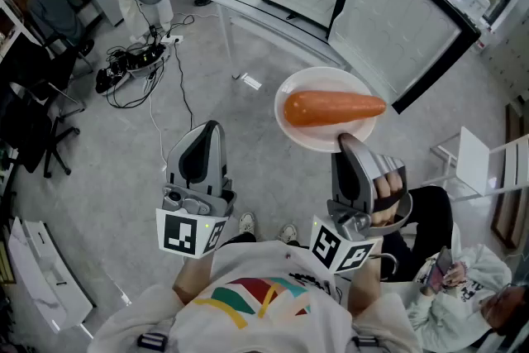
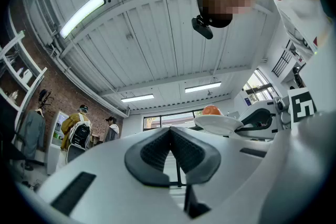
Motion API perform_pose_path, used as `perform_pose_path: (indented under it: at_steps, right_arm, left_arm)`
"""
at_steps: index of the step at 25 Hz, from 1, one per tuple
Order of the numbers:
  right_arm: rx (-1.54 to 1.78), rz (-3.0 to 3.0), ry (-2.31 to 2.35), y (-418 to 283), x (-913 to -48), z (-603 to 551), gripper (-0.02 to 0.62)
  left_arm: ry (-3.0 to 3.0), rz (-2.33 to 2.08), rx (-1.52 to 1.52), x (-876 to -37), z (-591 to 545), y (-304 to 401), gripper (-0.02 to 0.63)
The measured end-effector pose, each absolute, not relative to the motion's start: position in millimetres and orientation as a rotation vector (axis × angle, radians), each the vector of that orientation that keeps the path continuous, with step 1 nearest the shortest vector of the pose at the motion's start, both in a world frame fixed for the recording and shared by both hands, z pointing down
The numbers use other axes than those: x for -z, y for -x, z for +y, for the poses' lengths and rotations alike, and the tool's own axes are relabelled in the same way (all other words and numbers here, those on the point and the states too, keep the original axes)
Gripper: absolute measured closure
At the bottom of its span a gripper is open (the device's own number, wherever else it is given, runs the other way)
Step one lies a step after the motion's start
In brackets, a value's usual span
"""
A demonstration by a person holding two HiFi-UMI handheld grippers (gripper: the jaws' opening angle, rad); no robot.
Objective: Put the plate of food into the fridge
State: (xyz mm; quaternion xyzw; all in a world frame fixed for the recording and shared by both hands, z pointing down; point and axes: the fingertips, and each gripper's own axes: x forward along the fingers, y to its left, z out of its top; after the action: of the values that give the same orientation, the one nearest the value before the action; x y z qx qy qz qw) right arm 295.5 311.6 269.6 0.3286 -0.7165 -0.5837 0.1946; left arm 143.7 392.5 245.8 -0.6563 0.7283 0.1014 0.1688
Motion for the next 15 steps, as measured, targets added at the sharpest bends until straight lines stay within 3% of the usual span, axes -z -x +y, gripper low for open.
perform_pose_path:
  at_steps: [15]
  right_arm:
    - [1.682, -2.006, -0.885, -293.4, -267.5, 316.4, 0.558]
  left_arm:
    - [1.886, 2.048, -0.282, -243.8, 389.0, -151.7, 0.601]
